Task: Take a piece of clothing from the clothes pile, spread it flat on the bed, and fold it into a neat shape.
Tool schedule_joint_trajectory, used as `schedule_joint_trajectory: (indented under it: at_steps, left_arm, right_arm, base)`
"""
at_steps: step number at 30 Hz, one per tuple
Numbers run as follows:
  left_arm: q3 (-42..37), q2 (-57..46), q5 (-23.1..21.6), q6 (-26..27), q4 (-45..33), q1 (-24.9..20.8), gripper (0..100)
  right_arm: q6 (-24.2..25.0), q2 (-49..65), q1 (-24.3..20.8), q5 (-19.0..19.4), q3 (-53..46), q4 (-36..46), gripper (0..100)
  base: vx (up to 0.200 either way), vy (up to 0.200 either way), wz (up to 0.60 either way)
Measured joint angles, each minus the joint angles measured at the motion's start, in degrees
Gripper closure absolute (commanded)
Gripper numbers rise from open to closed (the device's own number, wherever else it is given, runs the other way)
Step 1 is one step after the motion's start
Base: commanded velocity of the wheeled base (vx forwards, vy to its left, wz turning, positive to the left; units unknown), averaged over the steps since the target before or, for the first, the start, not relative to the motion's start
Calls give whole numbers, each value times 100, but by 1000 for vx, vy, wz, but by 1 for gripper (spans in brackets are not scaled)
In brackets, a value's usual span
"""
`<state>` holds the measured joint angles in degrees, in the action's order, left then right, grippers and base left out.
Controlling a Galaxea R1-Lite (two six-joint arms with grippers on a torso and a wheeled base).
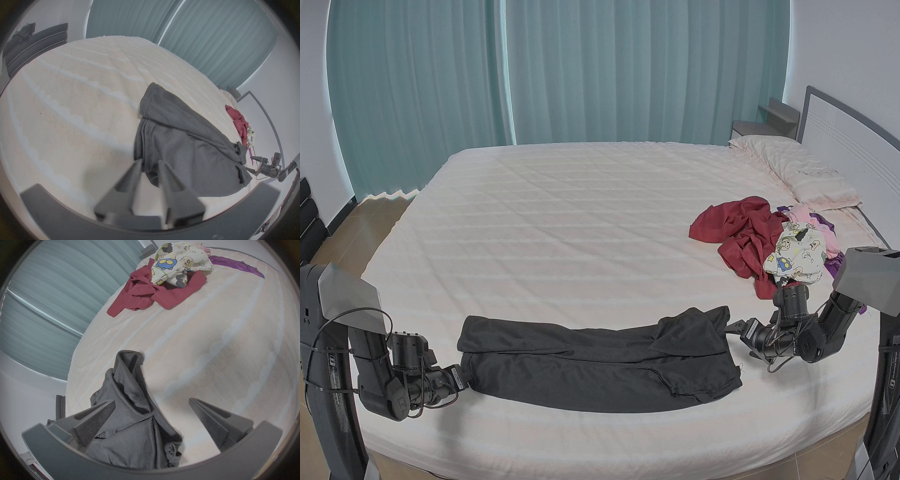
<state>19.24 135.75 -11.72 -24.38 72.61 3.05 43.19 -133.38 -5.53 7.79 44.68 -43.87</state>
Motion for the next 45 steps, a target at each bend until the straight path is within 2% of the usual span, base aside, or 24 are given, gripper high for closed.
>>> schedule_joint_trajectory:
  at_steps: [5, 9, 14, 20, 27, 30, 37, 42, 43, 45]
  left_arm:
    - [-111, -1, 37, 20, -88, -16, 100]
    - [-204, -50, 235, 128, -295, -24, 100]
    - [-325, -188, 280, 323, -695, -13, 100]
    - [-351, -336, 283, 339, -768, 69, 100]
    - [-271, -371, 279, 299, -741, 89, 100]
    - [-234, -369, 277, 288, -730, 106, 100]
    - [-182, -361, 272, 285, -725, 150, 100]
    - [-171, -361, 268, 271, -724, 158, 100]
    - [-168, -361, 268, 263, -724, 158, 100]
    - [-166, -361, 268, 257, -724, 158, 100]
  right_arm:
    - [-9, 44, 2, 17, -215, -380, 0]
    - [-30, 61, 2, 63, -386, -644, 0]
    - [-39, 74, 0, 102, -469, -690, 0]
    - [-105, 112, 2, 123, -577, -679, 0]
    - [-958, 217, -50, 523, -1122, -679, 0]
    - [-1098, 251, -144, 586, -1312, -629, 0]
    - [-1098, 293, -295, 569, -1456, -477, 0]
    - [-1059, 276, -446, 301, -1417, -468, 0]
    - [-1054, 262, -490, 213, -1395, -468, 100]
    - [-1046, 221, -568, 37, -1359, -477, 100]
  base:
    - [0, 0, 0]
    - [0, 0, 0]
    - [0, 0, 0]
    - [0, 0, 0]
    - [0, 0, 0]
    - [0, 0, 0]
    - [0, 0, 0]
    - [0, 0, 0]
    - [0, 0, 0]
    - [0, 0, 0]
